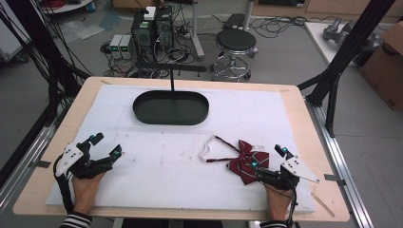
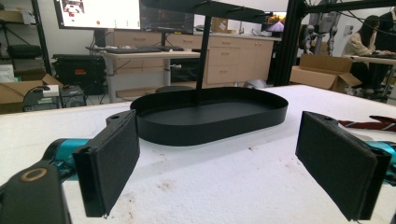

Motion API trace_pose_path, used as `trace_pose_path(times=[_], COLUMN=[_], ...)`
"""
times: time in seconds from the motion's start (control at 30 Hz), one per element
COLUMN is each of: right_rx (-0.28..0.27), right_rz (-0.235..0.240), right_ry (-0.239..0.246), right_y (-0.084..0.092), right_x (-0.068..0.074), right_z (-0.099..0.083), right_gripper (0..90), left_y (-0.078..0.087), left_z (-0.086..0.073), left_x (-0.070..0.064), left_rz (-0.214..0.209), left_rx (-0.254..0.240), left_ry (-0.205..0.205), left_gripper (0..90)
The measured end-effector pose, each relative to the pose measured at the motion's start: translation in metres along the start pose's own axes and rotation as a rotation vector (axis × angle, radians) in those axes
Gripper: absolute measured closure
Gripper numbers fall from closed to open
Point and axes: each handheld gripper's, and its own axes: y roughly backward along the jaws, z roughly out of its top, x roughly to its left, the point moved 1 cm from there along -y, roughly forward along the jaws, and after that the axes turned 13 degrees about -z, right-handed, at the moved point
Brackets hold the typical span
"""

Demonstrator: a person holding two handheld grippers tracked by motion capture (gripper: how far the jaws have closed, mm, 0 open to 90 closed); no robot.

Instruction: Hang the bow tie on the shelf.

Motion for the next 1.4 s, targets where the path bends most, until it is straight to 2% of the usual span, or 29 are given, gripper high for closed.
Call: trace_pose_path(times=[0.37,0.67,0.83,0.9,1.13,1.27,1.37,1.4], right_rx=[-0.012,0.009,0.033,0.026,0.057,0.070,0.080,0.091], right_rz=[-0.004,0.001,0.016,0.033,0.107,0.136,0.149,0.160], right_ry=[-0.006,-0.005,-0.006,-0.027,0.055,0.109,0.130,0.153], right_y=[0.000,-0.001,-0.004,-0.004,-0.012,-0.019,-0.022,-0.025], right_x=[-0.001,-0.001,-0.002,0.000,0.010,0.016,0.019,0.022], right_z=[0.000,0.001,0.002,0.004,0.033,0.051,0.060,0.068], right_gripper=[4.1,4.1,4.0,4.0,4.1,4.0,4.0,4.1], left_y=[-0.001,0.000,0.000,0.000,0.000,0.000,0.000,0.000], left_z=[0.000,0.000,0.000,0.000,0.000,0.000,0.000,0.000], left_x=[-0.001,-0.001,-0.001,-0.001,-0.001,-0.001,-0.001,-0.001], left_rz=[-0.002,-0.005,-0.004,-0.004,-0.004,-0.003,-0.005,-0.005], left_rx=[0.002,0.002,0.001,0.001,0.000,0.000,0.000,0.001], left_ry=[-0.004,-0.013,-0.009,-0.010,-0.008,-0.007,-0.009,-0.011], left_gripper=[14.1,14.1,14.1,14.1,14.1,14.1,14.1,14.1])
